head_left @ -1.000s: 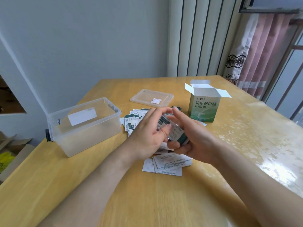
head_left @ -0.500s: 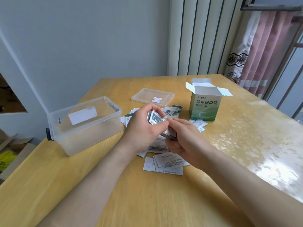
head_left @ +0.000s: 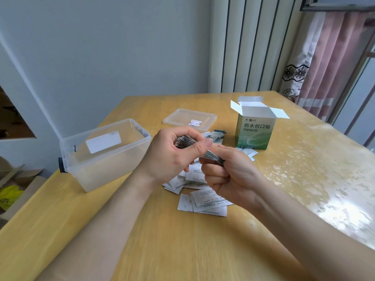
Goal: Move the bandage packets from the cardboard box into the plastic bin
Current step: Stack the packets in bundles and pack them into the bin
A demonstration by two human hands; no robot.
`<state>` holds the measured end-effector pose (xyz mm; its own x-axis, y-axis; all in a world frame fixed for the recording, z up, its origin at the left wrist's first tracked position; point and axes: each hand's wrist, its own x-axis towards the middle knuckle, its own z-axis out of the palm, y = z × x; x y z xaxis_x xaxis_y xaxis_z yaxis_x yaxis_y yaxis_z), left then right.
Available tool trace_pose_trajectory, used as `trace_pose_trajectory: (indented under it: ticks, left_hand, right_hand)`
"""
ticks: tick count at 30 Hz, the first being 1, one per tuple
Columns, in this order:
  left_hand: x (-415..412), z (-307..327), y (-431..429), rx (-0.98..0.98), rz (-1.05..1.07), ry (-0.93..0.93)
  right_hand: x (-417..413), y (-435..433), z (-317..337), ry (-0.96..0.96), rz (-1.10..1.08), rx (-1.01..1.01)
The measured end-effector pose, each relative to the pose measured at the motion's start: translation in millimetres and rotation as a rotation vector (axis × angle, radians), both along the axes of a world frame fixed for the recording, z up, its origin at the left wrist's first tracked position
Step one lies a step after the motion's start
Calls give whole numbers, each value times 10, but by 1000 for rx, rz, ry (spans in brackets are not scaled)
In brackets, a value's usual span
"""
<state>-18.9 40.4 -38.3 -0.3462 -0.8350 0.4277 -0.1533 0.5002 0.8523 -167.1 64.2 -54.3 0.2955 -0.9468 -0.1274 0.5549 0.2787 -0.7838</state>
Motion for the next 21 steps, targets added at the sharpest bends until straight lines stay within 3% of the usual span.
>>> trace_pose_trajectory:
  ticks: [4,8,15,21]
  left_hand:
    - [-66,-38,11,-56,155,18]
    - [10,-26,-47,36,180,11]
    - [-10,-97,-113,130,214,-122]
    - [-78,-87,-86,59,284,-268]
  right_hand:
    - [17,4,-13,37,50,-40]
    - [16,25,-30,174,107,-43]
    - [-138,1,-33,494,232,-297]
    - [-115,9,-37,515,221,-331]
